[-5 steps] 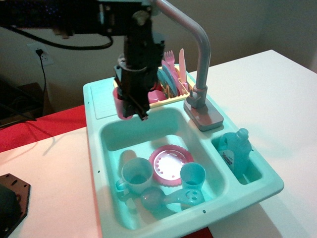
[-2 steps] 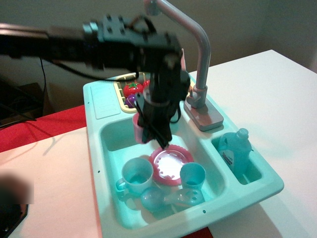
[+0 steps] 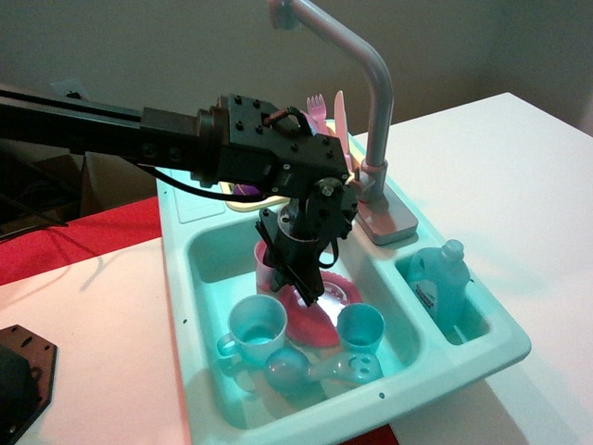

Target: Put cup from counter to sink

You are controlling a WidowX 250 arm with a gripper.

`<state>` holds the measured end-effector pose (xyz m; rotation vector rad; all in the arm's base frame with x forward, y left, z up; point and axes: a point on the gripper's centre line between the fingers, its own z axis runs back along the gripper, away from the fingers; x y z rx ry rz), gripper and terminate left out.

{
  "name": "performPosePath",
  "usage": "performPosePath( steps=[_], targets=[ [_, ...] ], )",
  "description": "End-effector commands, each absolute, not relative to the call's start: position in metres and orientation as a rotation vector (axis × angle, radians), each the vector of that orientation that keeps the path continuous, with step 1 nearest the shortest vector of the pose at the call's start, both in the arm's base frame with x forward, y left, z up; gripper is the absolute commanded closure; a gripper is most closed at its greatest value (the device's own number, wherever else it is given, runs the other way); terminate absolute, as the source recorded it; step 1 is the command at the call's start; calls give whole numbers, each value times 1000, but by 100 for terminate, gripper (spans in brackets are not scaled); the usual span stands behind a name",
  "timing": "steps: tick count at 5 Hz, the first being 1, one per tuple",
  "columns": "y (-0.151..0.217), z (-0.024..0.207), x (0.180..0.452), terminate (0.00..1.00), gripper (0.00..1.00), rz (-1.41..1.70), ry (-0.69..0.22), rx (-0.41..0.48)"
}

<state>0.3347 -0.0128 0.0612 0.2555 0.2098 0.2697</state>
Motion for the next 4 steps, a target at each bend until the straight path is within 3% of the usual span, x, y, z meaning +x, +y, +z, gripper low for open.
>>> performPosePath(
  steps=[1, 4],
  targets=[
    [3, 64, 341, 0, 0, 337, 242, 242],
    [14, 96, 334, 0, 0, 365, 245, 251]
  ],
)
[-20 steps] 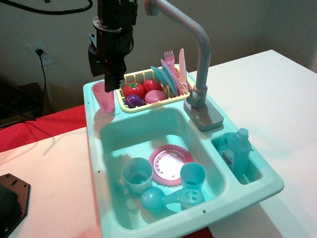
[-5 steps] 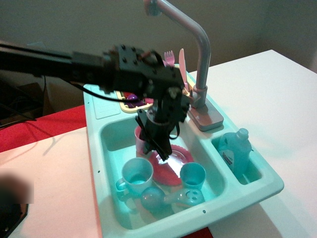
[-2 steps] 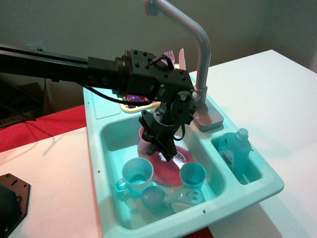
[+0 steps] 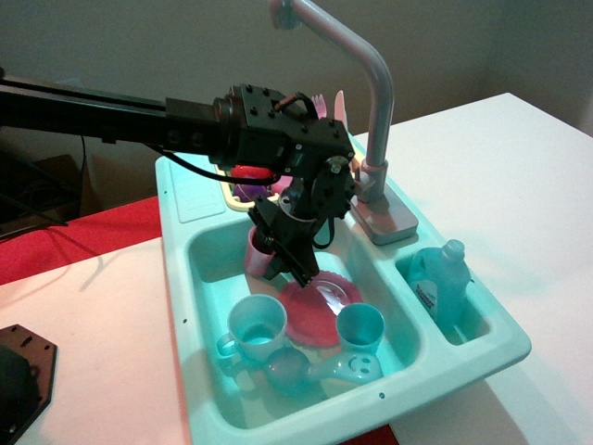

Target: Put cup from counter to sink

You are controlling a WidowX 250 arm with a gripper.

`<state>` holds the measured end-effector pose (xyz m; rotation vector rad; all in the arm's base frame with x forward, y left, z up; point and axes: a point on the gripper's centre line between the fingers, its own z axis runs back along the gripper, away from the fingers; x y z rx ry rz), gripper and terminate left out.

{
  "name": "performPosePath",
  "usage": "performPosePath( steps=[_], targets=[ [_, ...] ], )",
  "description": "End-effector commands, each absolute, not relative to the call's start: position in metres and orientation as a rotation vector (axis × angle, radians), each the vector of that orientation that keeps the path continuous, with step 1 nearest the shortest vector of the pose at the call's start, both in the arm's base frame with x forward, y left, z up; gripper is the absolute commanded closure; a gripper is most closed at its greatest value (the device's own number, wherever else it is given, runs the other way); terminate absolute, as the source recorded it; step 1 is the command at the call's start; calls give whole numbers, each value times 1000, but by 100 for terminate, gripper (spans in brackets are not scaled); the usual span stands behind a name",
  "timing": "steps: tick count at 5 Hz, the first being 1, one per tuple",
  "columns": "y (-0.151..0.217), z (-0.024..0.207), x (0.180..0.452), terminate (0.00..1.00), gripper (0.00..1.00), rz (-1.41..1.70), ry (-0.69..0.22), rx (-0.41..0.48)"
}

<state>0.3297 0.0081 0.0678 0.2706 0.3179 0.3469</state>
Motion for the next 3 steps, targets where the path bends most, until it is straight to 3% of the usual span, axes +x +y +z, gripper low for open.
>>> performPosePath(
  steps=[1, 2, 3],
  targets=[
    [16, 109, 331, 0, 0, 371, 243, 235],
    [17, 117, 329, 0, 0, 370, 237, 231],
    [15, 126, 327, 100, 0, 370, 225, 230]
  ],
)
